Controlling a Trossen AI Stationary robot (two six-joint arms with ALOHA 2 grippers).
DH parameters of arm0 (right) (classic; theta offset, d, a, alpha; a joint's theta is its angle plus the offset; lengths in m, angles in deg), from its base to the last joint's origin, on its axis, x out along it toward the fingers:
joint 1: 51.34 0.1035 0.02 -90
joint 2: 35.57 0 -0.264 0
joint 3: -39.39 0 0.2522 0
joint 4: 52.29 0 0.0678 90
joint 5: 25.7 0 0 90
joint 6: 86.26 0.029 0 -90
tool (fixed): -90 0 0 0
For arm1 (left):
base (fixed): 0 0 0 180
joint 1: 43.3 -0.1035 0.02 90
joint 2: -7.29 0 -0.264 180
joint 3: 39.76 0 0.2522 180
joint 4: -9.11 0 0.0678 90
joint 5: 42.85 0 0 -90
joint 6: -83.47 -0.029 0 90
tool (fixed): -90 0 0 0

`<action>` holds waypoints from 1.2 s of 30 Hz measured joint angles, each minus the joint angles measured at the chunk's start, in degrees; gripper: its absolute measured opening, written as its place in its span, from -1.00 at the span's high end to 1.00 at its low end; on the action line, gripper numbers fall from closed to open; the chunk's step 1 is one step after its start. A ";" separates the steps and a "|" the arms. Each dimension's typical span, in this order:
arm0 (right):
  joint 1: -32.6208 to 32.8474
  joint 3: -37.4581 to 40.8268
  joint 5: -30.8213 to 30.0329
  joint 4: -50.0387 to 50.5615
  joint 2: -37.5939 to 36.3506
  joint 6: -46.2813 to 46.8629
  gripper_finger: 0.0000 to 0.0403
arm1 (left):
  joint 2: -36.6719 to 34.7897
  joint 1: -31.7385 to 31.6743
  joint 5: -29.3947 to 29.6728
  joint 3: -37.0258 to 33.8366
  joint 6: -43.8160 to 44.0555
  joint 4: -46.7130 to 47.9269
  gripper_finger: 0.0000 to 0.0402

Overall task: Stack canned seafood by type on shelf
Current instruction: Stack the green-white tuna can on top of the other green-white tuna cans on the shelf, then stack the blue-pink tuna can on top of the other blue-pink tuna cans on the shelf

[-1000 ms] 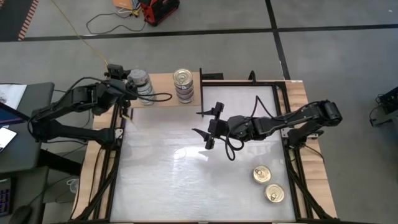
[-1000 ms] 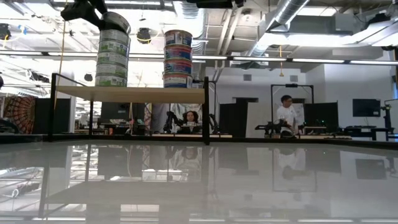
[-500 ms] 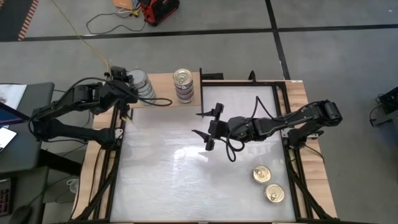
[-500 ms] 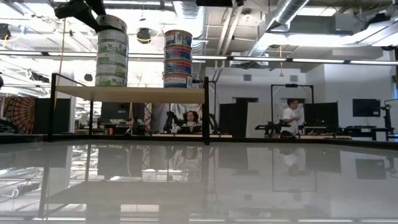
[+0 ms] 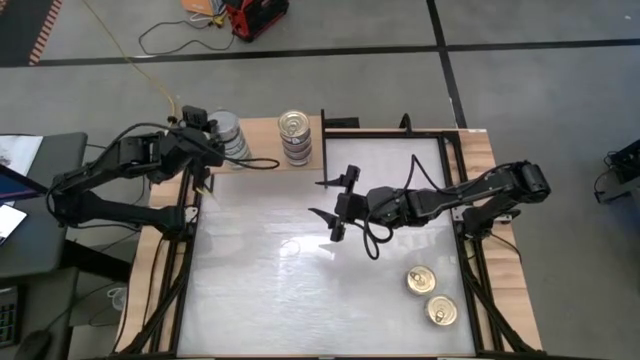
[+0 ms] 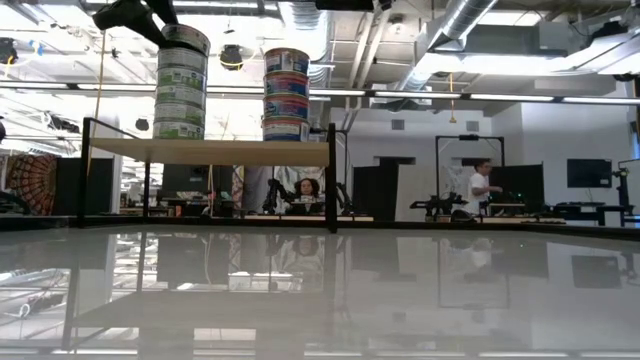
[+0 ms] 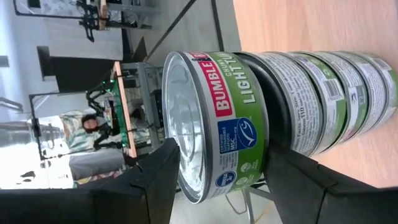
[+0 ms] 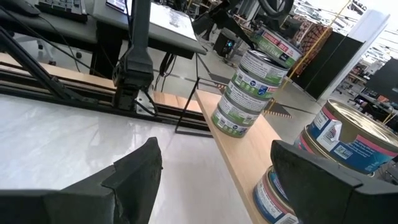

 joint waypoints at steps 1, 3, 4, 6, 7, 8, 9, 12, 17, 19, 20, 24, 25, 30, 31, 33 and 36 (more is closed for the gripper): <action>0.00 0.00 0.00 0.00 0.00 0.00 -0.65 | 0.00 0.00 -0.05 0.00 -0.07 0.01 -0.07; 0.00 0.00 0.00 0.00 0.00 -0.02 -0.65 | 0.00 0.00 -0.32 0.00 0.13 0.27 -0.07; 0.00 0.00 0.00 0.00 0.00 -0.02 -0.65 | 0.00 0.00 -0.24 0.00 0.09 0.41 -0.07; 0.00 0.00 0.00 0.00 0.00 -0.02 -0.65 | 0.00 0.02 0.56 0.03 -0.34 0.37 -0.07; 0.00 0.00 0.00 0.00 0.00 -0.02 -0.65 | 0.02 0.00 0.78 0.39 -0.31 0.70 -0.07; 0.00 0.00 0.00 0.00 0.00 -0.02 -0.65 | 0.04 0.00 0.64 1.00 -0.02 0.84 -0.07; 0.00 0.00 0.00 0.00 0.00 -0.02 -0.65 | 0.18 0.00 0.12 1.82 0.41 0.85 -0.07; 0.00 0.00 0.00 0.00 0.00 -0.02 -0.65 | 1.06 0.01 -2.24 4.75 2.95 3.83 -0.07; 0.00 0.00 -0.02 -0.13 -0.02 -0.02 -0.65 | 3.66 0.02 -5.63 7.52 8.55 12.15 -0.07; 0.00 0.00 -0.02 -0.13 -0.02 0.05 -0.65 | 4.38 0.02 -5.48 7.52 9.51 13.23 -0.07; 0.00 0.00 -0.01 -0.13 -0.02 0.20 -0.65 | 4.69 0.02 -5.02 7.54 9.62 13.15 -0.07; 0.28 0.00 -0.02 -0.11 -0.02 0.22 -0.65 | 4.77 0.02 -3.48 7.58 9.11 12.27 -0.07; 0.38 0.00 -0.02 -0.09 -0.02 0.22 -0.65 | 4.71 0.10 -3.37 7.65 8.99 11.97 -0.07; 0.45 0.00 -0.02 0.01 -0.02 0.01 -0.65 | 4.76 1.88 -3.97 10.63 8.74 11.49 -0.07; 0.44 0.00 -0.02 0.08 -0.02 0.01 -0.65 | 4.74 2.53 -4.12 11.22 8.47 11.02 -0.07; 0.43 0.00 -0.02 0.20 -0.02 0.01 -0.65 | 4.72 4.17 -4.11 12.10 7.50 10.23 -0.07; 0.46 0.00 -0.02 0.31 -0.02 0.00 -0.65 | 4.72 6.87 -4.12 12.55 7.60 9.69 -0.07</action>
